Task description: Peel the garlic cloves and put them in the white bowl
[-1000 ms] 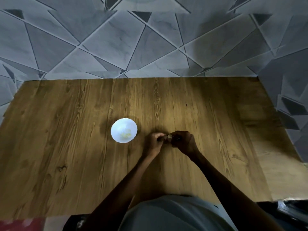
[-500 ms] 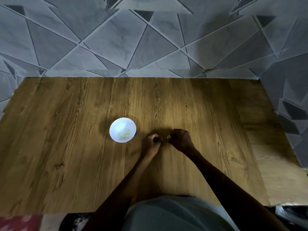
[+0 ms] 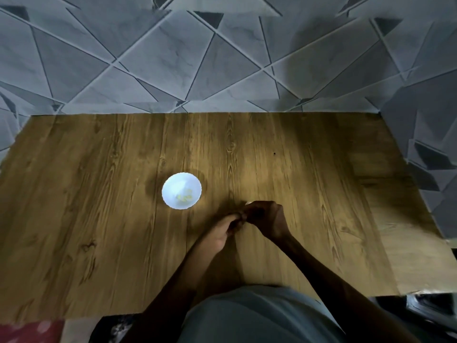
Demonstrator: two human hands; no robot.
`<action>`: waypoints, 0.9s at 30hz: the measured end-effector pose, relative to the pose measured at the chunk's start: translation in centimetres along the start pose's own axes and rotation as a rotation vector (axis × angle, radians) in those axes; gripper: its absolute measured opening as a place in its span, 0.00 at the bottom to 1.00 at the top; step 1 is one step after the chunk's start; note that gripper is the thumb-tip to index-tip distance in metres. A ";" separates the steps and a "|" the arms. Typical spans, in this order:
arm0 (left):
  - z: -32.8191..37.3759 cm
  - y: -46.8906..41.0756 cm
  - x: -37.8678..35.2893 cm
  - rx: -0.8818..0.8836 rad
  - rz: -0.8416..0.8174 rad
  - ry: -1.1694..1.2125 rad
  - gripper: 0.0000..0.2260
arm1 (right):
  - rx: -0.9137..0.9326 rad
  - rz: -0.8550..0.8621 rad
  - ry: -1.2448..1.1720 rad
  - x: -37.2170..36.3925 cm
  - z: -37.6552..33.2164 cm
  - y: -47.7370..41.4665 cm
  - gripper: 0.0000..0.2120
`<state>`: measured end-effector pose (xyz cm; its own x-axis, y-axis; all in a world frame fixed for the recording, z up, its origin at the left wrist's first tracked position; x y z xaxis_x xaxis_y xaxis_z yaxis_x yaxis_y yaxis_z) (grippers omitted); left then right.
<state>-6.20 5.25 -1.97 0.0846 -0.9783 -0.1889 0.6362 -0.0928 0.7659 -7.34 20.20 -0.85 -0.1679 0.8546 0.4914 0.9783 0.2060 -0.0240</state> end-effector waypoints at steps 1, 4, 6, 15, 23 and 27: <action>-0.3 0.0 0.1 0.017 0.004 0.023 0.09 | -0.019 0.003 -0.011 -0.1 0.0 0.1 0.08; -0.8 0.2 0.1 0.050 0.004 0.070 0.09 | -0.043 -0.004 0.013 -0.7 -0.2 0.3 0.06; -1.0 0.2 0.3 0.053 -0.001 0.015 0.08 | -0.084 0.023 0.051 -0.9 -0.2 0.6 0.06; -1.6 -0.9 3.3 -0.538 0.341 -1.345 0.24 | -0.189 -0.140 0.559 -1.6 1.1 2.4 0.06; -2.0 -1.2 3.5 -0.570 0.356 -1.394 0.27 | -0.207 -0.256 0.712 -2.3 0.0 1.6 0.12; -2.0 -1.3 3.6 -0.594 0.372 -1.412 0.26 | -0.212 -0.281 0.764 -2.8 -0.2 1.4 0.13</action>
<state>-5.20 2.26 -4.87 -0.2406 -0.3373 0.9101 0.9705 -0.0667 0.2319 -5.53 18.04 -2.10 -0.3547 0.2109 0.9109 0.9273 0.2040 0.3138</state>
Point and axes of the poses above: each hand's wrist, its own y-axis away from the middle knuckle, its own x-axis out of the back of the hand, z = x × y, the point moved 2 cm from there along -y, towards the middle knuckle, and after that the axes turned 6 degrees about -y, right-handed, at the moved point
